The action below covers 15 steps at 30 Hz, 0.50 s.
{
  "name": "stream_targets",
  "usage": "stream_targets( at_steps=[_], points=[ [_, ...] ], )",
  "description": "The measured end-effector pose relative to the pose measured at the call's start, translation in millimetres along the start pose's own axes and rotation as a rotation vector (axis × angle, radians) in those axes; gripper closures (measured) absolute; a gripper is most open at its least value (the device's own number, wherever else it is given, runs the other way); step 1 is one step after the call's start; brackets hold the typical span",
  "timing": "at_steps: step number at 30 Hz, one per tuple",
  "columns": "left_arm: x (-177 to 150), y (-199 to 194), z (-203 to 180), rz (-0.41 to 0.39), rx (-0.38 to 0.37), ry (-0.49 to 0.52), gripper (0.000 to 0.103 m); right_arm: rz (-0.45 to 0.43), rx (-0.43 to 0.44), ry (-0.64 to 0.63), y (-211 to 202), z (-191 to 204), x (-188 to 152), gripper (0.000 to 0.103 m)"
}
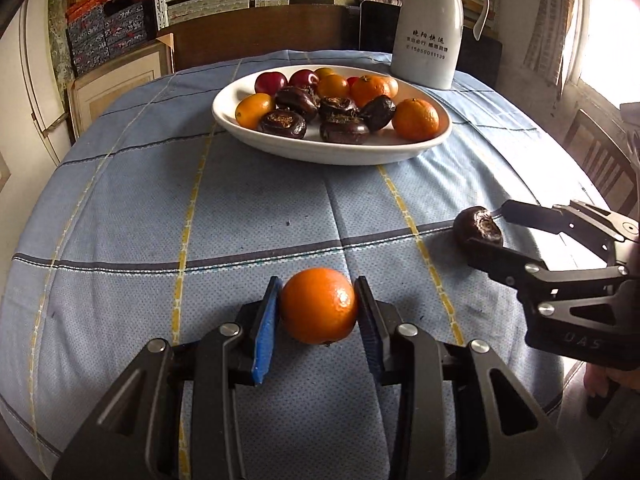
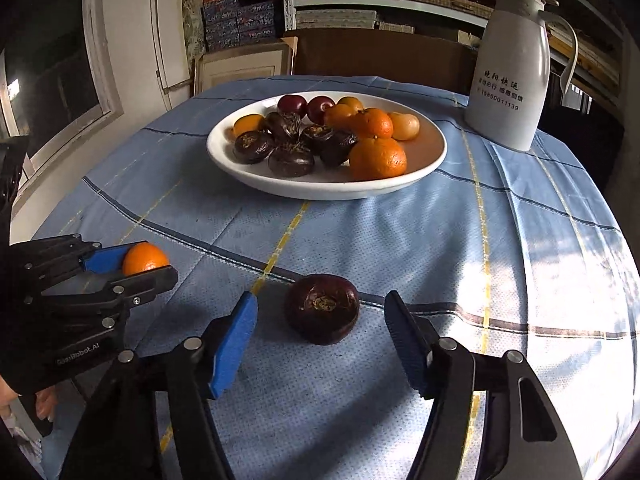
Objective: Organize fruits
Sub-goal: 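Grasp an orange with the left tool while the right tool grasps a dark brown fruit, then carry both held fruits onto the white plate and open both tools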
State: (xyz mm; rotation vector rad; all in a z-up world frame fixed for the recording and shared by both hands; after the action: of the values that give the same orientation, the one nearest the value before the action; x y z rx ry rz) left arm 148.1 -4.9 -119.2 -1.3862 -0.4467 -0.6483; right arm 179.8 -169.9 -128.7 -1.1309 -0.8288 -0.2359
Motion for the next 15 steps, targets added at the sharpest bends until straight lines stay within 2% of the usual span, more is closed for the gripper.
stream_targets(
  at_steps=[3, 5, 8, 15],
  points=[
    [-0.5, 0.7, -2.2, 0.0, 0.008, 0.014, 0.066, 0.015, 0.006, 0.024, 5.4, -3.4, -4.0, 0.037],
    [0.0, 0.1, -2.4, -0.004, 0.015, 0.017, 0.066, 0.031, 0.022, 0.055, 9.4, -7.3, -6.4, 0.051],
    [-0.5, -1.3, -1.5, -0.01, 0.021, 0.017, 0.066, 0.021, 0.023, 0.072, 8.8, -9.7, -5.9, 0.061],
    [0.9, -5.0, -0.8, -0.03, 0.04, 0.023, 0.066, 0.01, 0.009, 0.038, 6.2, -4.5, -4.7, 0.062]
  ],
)
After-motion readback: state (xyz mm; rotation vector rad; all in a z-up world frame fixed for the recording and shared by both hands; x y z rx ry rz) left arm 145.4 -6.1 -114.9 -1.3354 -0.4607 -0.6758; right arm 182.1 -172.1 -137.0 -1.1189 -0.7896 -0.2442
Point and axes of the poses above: each gripper's, at about its wrist camera, not at the fingertips, and y roughly the way its jaws point, z to its left, x to its top, the point moved 10 cm from there along y, roughly the way its jaws point, and after that the axes turned 11 degrees about x, right-handed, at the moved point
